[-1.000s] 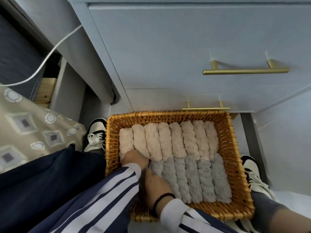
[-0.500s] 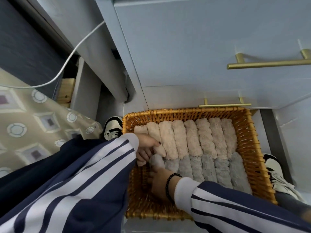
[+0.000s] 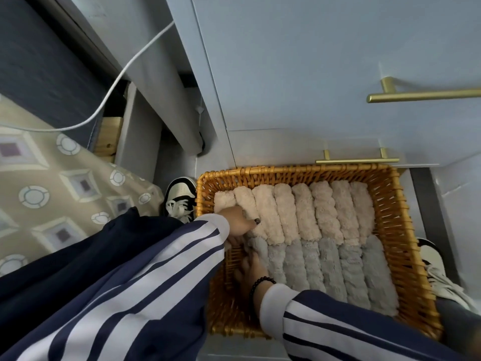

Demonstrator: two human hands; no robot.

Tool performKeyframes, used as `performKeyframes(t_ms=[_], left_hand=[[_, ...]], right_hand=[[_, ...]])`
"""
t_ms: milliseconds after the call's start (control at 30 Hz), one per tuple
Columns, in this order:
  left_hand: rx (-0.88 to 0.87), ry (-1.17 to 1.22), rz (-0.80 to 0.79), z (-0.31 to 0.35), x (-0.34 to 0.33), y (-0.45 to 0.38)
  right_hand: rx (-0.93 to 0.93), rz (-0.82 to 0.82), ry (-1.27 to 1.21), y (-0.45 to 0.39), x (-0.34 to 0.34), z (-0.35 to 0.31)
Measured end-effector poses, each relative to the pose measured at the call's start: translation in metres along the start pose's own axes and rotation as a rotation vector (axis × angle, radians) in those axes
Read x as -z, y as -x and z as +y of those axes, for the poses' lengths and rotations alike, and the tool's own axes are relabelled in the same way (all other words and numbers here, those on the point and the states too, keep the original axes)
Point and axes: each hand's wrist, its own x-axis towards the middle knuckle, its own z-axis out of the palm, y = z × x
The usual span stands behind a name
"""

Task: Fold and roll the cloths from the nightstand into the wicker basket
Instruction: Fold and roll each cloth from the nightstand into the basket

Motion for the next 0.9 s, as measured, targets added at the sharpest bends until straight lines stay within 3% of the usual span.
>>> performKeyframes(t_ms=[67,200,300,400,567,900], left_hand=[[0.028,0.055,-0.046,0.0,0.002,0.003],[0.068,0.103,-0.058,0.005,0.01,0.01],[0.07,0.071,-0.04,0.011,0.018,0.024],[0.071,0.049,-0.022,0.023,0.025,0.049],[0.0,0.001,0.073,0.054,0.035,0.1],[-0.195,-0.043,0.268,0.088,0.039,0.208]], right_hand=[[0.025,0.065,-0.017,0.01,0.001,-0.003],[0.157,0.376,0.015,0.041,-0.009,-0.001],[0.187,0.571,-0.2,0.065,-0.014,0.014],[0.106,0.616,-0.459,0.098,-0.013,0.032],[-0.052,0.594,-0.58,0.157,-0.02,0.059],[-0.35,0.671,-0.605,0.288,-0.009,0.088]])
